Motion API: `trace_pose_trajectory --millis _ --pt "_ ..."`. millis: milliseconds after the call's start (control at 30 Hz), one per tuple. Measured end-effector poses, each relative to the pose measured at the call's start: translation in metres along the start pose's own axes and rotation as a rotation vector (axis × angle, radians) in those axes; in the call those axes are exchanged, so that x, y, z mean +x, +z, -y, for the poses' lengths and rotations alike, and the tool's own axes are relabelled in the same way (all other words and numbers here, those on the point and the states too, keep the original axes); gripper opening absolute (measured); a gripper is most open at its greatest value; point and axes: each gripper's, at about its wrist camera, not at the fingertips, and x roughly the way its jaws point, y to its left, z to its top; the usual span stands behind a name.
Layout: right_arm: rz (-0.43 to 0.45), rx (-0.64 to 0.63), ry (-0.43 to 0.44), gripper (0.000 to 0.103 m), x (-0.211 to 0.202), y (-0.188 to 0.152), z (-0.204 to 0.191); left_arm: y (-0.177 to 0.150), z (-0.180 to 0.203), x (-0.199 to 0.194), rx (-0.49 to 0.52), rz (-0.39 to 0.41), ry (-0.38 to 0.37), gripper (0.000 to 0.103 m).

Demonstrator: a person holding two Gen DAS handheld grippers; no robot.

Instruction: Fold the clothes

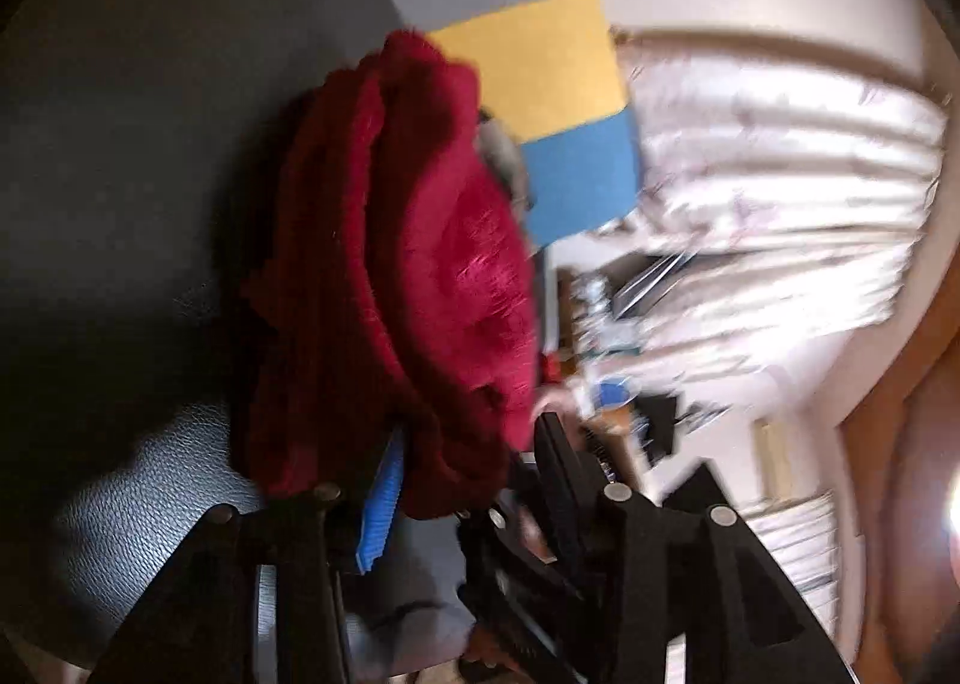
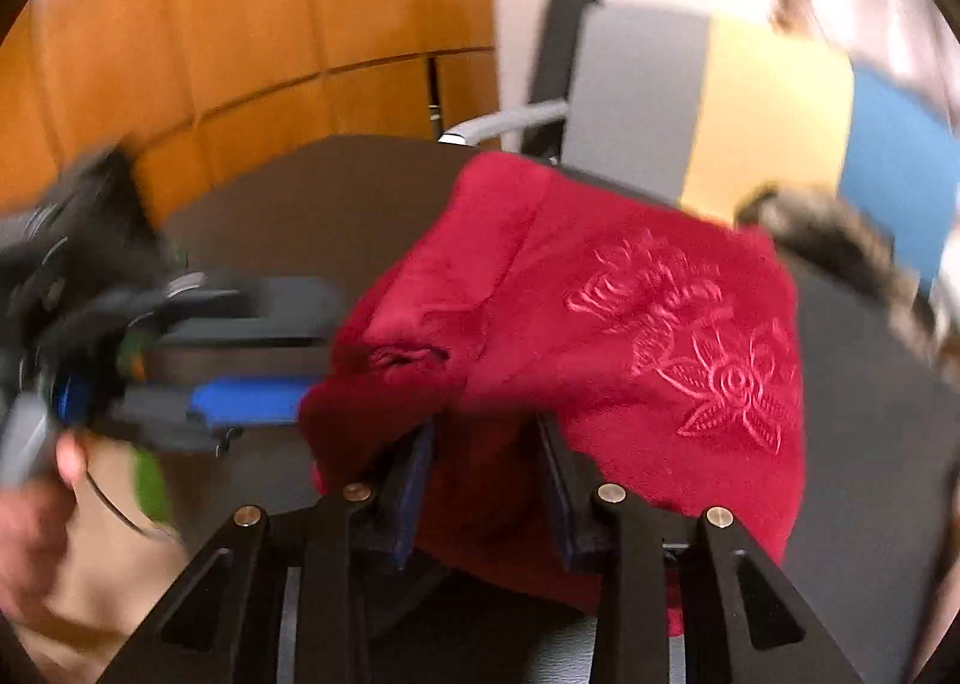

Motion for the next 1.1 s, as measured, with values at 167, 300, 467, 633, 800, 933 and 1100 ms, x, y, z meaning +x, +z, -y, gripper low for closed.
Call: trace_pose_trajectory --millis 167,300,467,633,800,933,1100 --pt "0.08 0.036 0.046 0.037 -0.011 -0.006 0.006 0.011 0.025 0.008 0.072 -0.054 0.12 0.043" --pt "0.155 0.031 0.096 0.037 -0.017 -0.003 0.004 0.023 0.034 0.007 0.078 -0.076 0.142 0.044" --pt "0.094 -0.055 0.103 0.037 -0.003 0.0 -0.012 0.028 0.037 0.022 0.113 -0.138 0.309 0.045" --pt "0.086 0.118 0.195 0.052 -0.018 -0.021 0.009 0.023 0.029 0.019 0.111 -0.055 0.254 0.032" --pt "0.125 0.529 0.396 0.066 -0.052 -0.058 0.063 0.02 0.016 0.015 0.057 -0.02 0.166 0.027" --pt "0.161 0.928 0.541 0.067 -0.046 -0.094 0.113 0.018 0.008 0.014 0.002 0.004 0.082 0.026" --pt "0.176 1.126 0.59 0.06 -0.015 -0.098 0.136 0.013 0.017 0.014 0.042 0.005 0.052 0.025"
